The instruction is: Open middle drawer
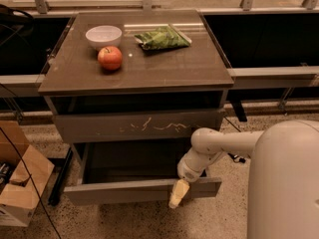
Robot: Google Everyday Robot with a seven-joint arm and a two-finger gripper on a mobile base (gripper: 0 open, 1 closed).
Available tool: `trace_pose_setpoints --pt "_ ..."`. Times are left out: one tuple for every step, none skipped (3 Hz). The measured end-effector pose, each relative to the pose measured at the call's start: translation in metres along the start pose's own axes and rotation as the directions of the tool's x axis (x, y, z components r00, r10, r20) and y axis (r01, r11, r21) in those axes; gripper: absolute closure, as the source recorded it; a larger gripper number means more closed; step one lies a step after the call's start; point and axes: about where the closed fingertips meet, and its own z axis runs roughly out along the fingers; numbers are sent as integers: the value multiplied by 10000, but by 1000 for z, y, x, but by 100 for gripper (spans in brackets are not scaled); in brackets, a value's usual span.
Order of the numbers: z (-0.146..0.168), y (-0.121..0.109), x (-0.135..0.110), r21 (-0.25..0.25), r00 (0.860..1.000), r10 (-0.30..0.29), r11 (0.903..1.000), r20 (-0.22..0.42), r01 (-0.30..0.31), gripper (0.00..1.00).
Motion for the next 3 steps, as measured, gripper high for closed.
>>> trace_pose_setpoints --pt "6 -1 7 -415 9998 -119 9991 -151 113 0" --pt "24 19 36 -1457 9971 -39 9893 -760 -72 0" --pt "23 17 36 -1458 9971 -39 9893 -761 -73 14"
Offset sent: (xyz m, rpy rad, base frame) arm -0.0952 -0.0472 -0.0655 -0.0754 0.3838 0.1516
